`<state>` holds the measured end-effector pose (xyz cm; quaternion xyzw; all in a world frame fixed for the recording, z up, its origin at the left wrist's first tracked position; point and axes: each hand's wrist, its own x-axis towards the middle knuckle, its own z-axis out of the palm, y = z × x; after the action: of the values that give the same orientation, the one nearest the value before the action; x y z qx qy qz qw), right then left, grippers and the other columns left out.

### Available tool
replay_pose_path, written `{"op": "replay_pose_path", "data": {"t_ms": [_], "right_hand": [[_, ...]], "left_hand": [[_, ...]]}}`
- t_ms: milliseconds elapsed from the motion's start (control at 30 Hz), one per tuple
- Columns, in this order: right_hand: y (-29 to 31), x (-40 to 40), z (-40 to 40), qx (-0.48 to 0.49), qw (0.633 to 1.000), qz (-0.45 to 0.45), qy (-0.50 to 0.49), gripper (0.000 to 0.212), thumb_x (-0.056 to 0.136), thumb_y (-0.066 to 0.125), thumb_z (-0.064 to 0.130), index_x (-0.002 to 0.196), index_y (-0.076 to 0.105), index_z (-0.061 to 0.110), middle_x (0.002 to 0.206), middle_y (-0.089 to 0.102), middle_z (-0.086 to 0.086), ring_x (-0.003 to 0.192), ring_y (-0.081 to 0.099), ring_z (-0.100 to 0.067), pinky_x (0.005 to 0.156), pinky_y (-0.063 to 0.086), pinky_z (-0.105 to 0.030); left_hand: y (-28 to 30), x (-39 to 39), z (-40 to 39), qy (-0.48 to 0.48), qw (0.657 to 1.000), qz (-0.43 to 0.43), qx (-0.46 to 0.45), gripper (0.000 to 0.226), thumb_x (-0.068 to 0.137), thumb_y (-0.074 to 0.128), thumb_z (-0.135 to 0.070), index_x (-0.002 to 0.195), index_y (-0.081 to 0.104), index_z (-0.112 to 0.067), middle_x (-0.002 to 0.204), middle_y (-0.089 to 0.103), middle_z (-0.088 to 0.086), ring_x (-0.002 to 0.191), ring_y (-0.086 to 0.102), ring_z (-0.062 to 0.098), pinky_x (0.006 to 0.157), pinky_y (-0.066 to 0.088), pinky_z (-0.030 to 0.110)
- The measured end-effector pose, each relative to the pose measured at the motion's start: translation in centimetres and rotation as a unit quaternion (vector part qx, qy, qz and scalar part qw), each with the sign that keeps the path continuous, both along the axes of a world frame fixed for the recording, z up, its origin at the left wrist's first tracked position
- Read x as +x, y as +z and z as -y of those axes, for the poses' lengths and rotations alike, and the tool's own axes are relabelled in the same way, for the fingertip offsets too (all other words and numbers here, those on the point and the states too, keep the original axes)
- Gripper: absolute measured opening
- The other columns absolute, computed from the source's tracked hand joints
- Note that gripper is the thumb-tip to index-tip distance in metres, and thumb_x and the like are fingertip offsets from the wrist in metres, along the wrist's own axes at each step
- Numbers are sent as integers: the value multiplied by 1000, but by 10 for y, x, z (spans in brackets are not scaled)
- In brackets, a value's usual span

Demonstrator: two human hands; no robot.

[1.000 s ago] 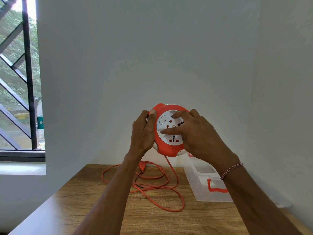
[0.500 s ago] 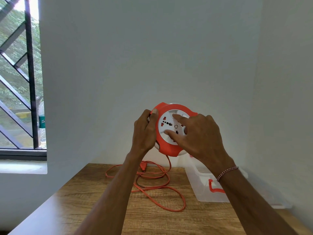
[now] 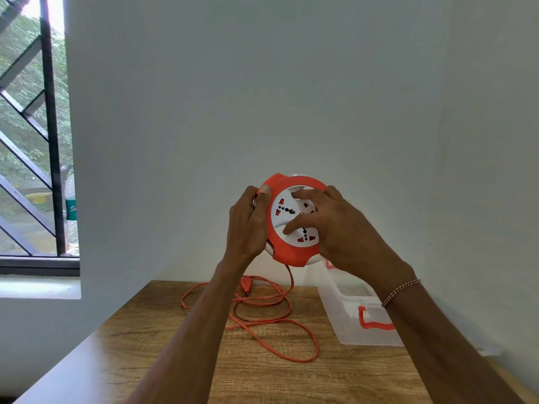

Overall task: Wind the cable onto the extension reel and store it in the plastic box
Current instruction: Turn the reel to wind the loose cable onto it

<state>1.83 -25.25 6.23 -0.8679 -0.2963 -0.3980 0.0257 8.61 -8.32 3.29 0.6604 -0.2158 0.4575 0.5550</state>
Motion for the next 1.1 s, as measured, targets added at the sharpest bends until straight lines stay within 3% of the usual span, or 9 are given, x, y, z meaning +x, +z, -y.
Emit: {"op": "replay_pose_path", "data": {"t_ms": [267,433,567,667,800,867,967,1100], "right_hand": [[-6,0,1,-27,996,59,-60,56,64,84,35,116,65,40,129,57,-9,108,51,-32,85,48,-46],[-13,4,0,63,989,98,-86,60,74,64,57,131,52,40,119,62,-10,100,58,-28,84,51,-42],[-12,4,-7,127,983,90,-93,71,77,47,73,130,56,27,113,70,-6,90,68,-26,79,55,-38],[-8,3,-6,133,986,79,-59,62,81,53,64,126,60,21,115,69,-6,95,66,-26,81,54,-38],[-5,4,1,86,988,123,18,33,80,73,27,109,69,14,111,68,-11,98,59,-29,78,57,-41],[-3,5,4,51,992,110,46,29,71,80,14,99,72,16,115,66,-11,103,57,-32,79,55,-45],[-3,3,3,13,999,40,13,44,62,87,16,102,73,28,131,56,-8,114,48,-33,85,52,-48],[-6,2,-3,-12,998,33,-51,57,60,88,26,113,68,37,136,52,-6,112,47,-32,86,50,-47]], "left_hand": [[-2,0,1,3,1000,-2,4,34,100,41,-42,98,60,-14,75,69,-16,68,70,6,54,55,15],[1,-1,0,-7,1000,6,-2,38,100,41,-43,93,58,-10,78,69,-10,60,68,8,52,55,17],[1,-1,0,-4,1000,7,-6,35,99,41,-43,96,60,-14,73,69,-11,66,69,7,53,54,16],[0,0,0,-4,1000,3,-7,33,99,41,-43,99,60,-16,83,69,-13,70,70,6,55,54,15],[0,0,1,-4,1000,1,-8,34,97,41,-46,99,60,-17,83,70,-12,69,70,6,56,55,16],[1,-1,0,-5,1000,1,-10,35,96,40,-48,99,60,-18,82,69,-13,69,70,6,55,54,15],[1,0,-1,-4,1000,6,-12,34,97,41,-46,99,59,-17,81,69,-14,69,70,4,53,52,13],[1,0,-1,2,1000,6,-8,33,97,40,-46,98,58,-19,82,68,-15,70,70,3,54,52,12]]}}
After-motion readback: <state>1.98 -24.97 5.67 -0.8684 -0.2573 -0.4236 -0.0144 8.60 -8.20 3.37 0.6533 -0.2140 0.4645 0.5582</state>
